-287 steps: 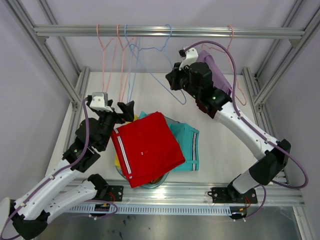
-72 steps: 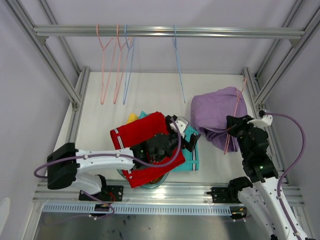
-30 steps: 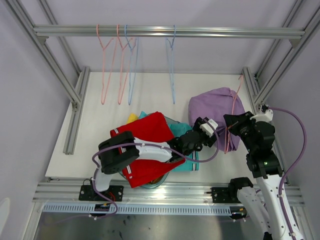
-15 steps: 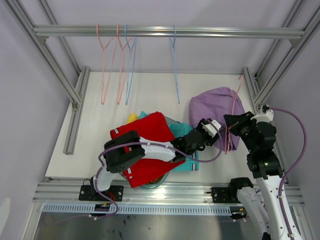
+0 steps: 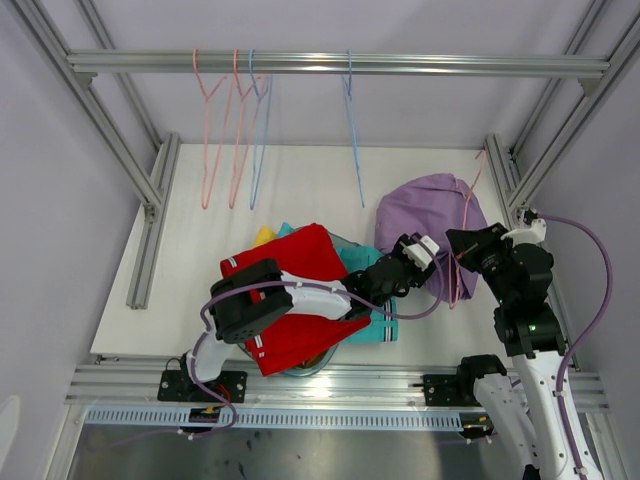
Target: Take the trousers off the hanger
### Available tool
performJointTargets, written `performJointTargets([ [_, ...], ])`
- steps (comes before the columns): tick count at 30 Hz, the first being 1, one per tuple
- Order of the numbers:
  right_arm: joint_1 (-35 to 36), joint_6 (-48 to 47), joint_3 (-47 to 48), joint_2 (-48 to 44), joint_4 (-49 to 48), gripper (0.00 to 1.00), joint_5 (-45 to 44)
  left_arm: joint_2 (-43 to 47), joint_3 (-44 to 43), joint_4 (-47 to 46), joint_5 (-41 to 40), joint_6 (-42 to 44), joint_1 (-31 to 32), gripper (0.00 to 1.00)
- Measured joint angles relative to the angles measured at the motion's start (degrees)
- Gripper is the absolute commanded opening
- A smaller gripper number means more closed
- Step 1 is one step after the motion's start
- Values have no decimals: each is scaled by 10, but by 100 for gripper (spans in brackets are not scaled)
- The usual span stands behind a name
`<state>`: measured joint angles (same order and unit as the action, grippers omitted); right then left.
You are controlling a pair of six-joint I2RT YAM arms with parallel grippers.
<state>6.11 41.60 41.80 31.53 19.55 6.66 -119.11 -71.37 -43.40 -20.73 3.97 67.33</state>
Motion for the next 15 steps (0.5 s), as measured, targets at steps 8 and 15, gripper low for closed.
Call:
performJointTargets([
  [8,-1,0,-8,-1,-5,0,5,-12,-19,10,2,-32,-2,58],
  [15,-4,-1,-10,-3,-10,0,7,-31,-65,36,1,-39,-3,53],
])
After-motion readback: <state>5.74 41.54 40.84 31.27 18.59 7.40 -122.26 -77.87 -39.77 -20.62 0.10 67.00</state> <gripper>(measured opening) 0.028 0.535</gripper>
